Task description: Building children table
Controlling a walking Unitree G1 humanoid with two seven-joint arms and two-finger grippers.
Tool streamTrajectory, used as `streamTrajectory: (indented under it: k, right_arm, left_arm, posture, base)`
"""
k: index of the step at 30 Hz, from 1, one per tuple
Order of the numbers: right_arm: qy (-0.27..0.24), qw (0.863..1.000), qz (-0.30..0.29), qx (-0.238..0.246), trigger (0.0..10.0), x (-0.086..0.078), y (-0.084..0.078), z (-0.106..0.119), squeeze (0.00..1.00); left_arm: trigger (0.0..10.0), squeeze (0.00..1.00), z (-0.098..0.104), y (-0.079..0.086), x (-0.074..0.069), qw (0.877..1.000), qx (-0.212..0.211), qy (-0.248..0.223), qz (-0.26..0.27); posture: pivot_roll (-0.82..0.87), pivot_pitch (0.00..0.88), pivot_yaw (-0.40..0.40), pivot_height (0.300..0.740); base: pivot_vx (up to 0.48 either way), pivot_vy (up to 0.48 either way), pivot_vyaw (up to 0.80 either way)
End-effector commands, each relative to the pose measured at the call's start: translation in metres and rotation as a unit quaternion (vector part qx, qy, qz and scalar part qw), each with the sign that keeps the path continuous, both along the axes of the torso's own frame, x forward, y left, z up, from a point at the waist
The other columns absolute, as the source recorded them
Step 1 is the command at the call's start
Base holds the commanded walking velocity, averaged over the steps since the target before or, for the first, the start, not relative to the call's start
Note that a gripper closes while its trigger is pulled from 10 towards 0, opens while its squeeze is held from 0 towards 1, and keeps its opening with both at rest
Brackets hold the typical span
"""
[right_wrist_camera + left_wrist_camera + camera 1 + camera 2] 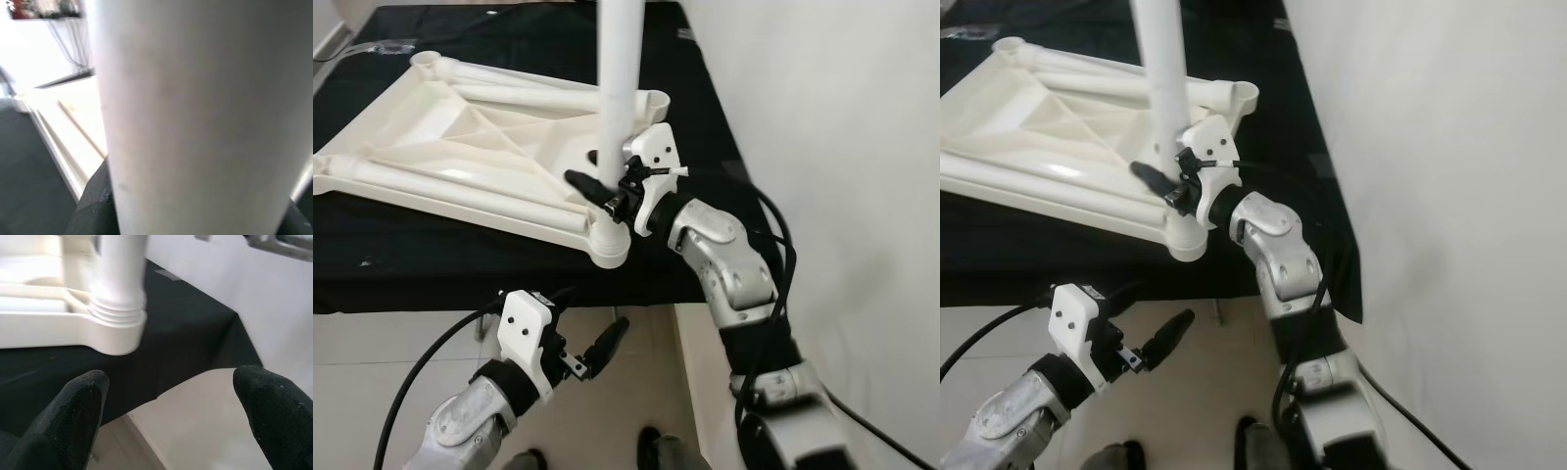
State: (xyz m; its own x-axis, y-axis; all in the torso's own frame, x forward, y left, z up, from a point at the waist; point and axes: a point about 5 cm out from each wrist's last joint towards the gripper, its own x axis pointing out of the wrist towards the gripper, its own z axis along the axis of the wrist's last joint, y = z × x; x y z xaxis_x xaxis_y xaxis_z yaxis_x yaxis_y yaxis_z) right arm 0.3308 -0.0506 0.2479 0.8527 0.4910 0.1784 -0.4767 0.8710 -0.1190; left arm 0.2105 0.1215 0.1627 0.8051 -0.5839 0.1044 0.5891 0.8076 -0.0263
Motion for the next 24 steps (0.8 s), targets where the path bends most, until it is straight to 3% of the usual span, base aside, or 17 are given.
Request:
streamTrajectory:
  k: [1,2,4,6,7,8,11,12,17,19,20,21,22,23,24]
  right_arm:
    - [0.078,0.993,-0.08,-0.024,0.0,0.001,-0.013,-0.034,0.0]
    - [0.073,0.995,-0.072,-0.017,0.0,0.001,-0.005,-0.03,0.0]
    - [0.073,0.995,-0.072,-0.017,0.0,0.001,-0.005,-0.03,0.0]
    - [0.063,0.998,-0.006,-0.02,0.0,0.001,0.021,-0.021,0.0]
    - [0.063,0.998,-0.006,-0.02,0.0,0.001,0.021,-0.021,0.0]
    - [0.058,0.998,0.009,-0.02,10.0,-0.001,0.029,-0.017,0.0]
    - [0.045,0.998,0.054,-0.003,10.0,-0.007,0.04,-0.009,0.0]
    - [0.043,0.996,0.08,0.011,10.0,-0.008,0.041,-0.007,1.0]
    - [0.042,0.988,0.148,0.033,10.0,-0.013,0.039,0.003,1.0]
    - [0.026,0.975,0.222,0.008,10.0,-0.022,0.041,0.007,1.0]
    - [0.026,0.975,0.222,0.008,10.0,-0.022,0.041,0.007,1.0]
    - [0.018,0.963,0.27,0.0,10.0,-0.027,0.043,0.011,1.0]
    - [0.018,0.963,0.27,0.0,10.0,-0.027,0.043,0.011,1.0]
    - [0.001,0.948,0.316,-0.019,10.0,-0.031,0.043,0.014,1.0]
    - [0.001,0.948,0.316,-0.019,10.0,-0.031,0.043,0.014,1.0]
  left_arm:
    - [10.0,0.0,-0.003,0.001,-0.002,1.0,0.002,0.009,-0.003]
    - [10.0,0.0,-0.003,0.001,-0.001,1.0,0.003,0.009,-0.004]
    - [10.0,0.0,-0.003,0.001,-0.001,1.0,0.003,0.009,-0.004]
    - [10.0,0.0,-0.004,0.0,0.0,1.0,0.004,0.007,-0.002]
    - [10.0,0.0,-0.004,0.0,0.0,1.0,0.004,0.007,-0.002]
    - [10.0,0.0,-0.004,0.0,0.0,1.0,0.004,0.007,-0.001]
    - [10.0,0.0,-0.003,0.0,0.0,1.0,0.004,0.006,0.0]
    - [10.0,0.0,-0.003,0.0,0.0,1.0,0.003,0.005,0.0]
    - [10.0,0.0,-0.003,0.0,0.0,1.0,0.002,0.005,0.0]
    - [10.0,0.0,-0.004,-0.001,0.0,1.0,0.002,0.006,0.0]
    - [10.0,0.0,-0.004,-0.001,0.0,1.0,0.002,0.006,0.0]
    - [10.0,0.0,-0.004,-0.001,0.0,1.0,0.002,0.005,0.0]
    - [10.0,0.0,-0.004,-0.001,0.0,1.0,0.002,0.005,0.0]
    - [10.0,0.0,-0.004,-0.001,0.0,1.0,0.002,0.006,0.001]
    - [10.0,0.0,-0.004,-0.001,0.0,1.0,0.002,0.006,0.001]
  posture:
    - [-0.02,0.268,-0.056,0.74]
    - [-0.01,0.266,-0.058,0.74]
    - [-0.01,0.266,-0.058,0.74]
    - [-0.01,0.261,-0.065,0.74]
    - [-0.01,0.261,-0.065,0.74]
    - [-0.01,0.26,-0.067,0.74]
    - [-0.01,0.262,-0.066,0.74]
    - [-0.01,0.262,-0.067,0.74]
    - [-0.01,0.261,-0.069,0.74]
    - [-0.01,0.258,-0.071,0.74]
    - [-0.01,0.258,-0.071,0.74]
    - [0.0,0.257,-0.071,0.74]
    - [0.0,0.257,-0.071,0.74]
    - [0.0,0.255,-0.07,0.74]
    - [0.0,0.255,-0.07,0.74]
  base:
    - [0.0,0.0,0.0]
    - [0.0,0.0,0.0]
    - [0.0,0.0,0.0]
    - [0.0,0.0,0.0]
    - [0.0,0.0,0.0]
    - [0.0,0.0,0.0]
    - [0.0,0.0,0.0]
    - [0.0,0.0,0.0]
    - [0.0,0.0,0.0]
    - [0.0,0.0,0.0]
    - [0.0,0.0,0.0]
    - [0.0,0.0,0.0]
    - [0.0,0.0,0.0]
    - [0.0,0.0,0.0]
    - [0.0,0.0,0.0]
